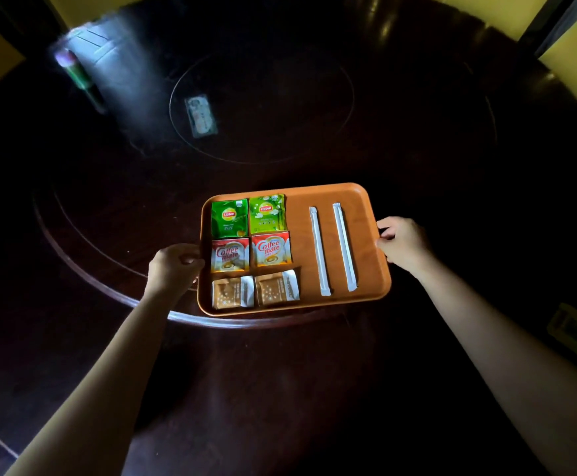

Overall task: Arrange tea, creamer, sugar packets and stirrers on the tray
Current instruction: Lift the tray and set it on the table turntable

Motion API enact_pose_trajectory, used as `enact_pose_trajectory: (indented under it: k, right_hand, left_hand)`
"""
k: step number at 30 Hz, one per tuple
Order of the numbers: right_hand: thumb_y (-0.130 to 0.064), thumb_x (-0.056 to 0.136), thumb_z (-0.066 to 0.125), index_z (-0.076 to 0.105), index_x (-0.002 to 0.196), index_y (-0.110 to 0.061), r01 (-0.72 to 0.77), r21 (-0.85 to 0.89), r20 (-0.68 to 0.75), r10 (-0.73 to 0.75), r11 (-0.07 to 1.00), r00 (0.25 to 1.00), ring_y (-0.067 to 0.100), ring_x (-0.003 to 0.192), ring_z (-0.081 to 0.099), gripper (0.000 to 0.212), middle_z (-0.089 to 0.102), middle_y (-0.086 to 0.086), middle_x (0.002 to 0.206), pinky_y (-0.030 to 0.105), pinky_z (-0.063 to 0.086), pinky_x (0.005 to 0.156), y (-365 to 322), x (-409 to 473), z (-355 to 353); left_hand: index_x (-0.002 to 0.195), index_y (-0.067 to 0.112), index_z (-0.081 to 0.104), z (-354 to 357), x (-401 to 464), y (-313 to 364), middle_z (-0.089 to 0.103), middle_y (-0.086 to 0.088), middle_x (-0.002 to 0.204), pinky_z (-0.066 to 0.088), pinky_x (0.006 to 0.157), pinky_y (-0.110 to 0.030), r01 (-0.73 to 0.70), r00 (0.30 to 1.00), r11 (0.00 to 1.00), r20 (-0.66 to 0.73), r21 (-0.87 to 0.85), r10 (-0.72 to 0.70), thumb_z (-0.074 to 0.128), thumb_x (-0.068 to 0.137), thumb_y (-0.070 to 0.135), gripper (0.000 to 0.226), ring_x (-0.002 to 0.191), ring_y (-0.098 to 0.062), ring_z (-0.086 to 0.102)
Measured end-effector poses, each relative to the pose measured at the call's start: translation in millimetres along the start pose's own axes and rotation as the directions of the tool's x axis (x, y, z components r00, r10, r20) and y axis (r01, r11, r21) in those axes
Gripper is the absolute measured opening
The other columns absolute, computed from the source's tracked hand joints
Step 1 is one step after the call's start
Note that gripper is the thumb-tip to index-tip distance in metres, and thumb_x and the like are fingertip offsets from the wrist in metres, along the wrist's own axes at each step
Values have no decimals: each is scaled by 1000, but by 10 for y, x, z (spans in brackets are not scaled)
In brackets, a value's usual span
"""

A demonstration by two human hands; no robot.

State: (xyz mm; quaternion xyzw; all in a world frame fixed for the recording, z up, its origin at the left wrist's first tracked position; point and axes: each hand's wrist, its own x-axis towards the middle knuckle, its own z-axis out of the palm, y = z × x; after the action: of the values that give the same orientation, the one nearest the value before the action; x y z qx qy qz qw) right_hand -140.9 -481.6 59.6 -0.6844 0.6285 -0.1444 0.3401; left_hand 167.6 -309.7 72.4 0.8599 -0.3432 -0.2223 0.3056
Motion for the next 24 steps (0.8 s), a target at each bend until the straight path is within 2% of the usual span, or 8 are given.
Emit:
enact_pose_trajectory:
  k: [3,7,10,13,24]
  right_hand:
    - [-5,81,66,63,105,-10,2,-13,-16,-2,1000,1000,30,87,66,25,69,15,102,50,58,78,-23,212,49]
    - [-4,81,64,64,104,-10,-19,-43,-8,19,999,1000,29,87,66,24,69,15,101,47,58,79,-7,420,130]
    - [-5,80,65,64,106,-8,-21,-55,-17,20,998,1000,29,91,66,25,70,15,102,37,54,79,3,509,214]
    - [-6,81,65,63,108,-7,-10,-62,-23,8,998,1000,29,94,65,27,69,15,105,32,49,78,8,554,286]
    - [-4,83,63,60,114,-7,6,-84,-20,-7,996,1000,29,99,63,31,68,15,110,36,50,83,19,506,420]
  left_hand:
    - [99,4,69,78,178,56,72,-20,95,55,83,-47,11,1000,1000,7,-14,-11,65,74,0,25,85,-34,68]
    - [100,4,68,158,351,73,72,-19,97,52,82,-38,-10,1000,999,15,44,9,64,75,1,25,87,-31,67]
    - [101,5,68,206,402,48,72,-18,99,49,82,-35,11,1000,998,1,54,-11,64,76,2,26,91,-30,67]
    - [100,5,69,235,410,9,72,-18,97,49,80,-34,10,1000,998,-15,64,-9,63,75,2,25,89,-29,67]
    - [100,6,68,262,314,-146,72,-18,92,55,80,-44,46,999,997,-29,59,-45,62,77,3,24,81,-31,67]
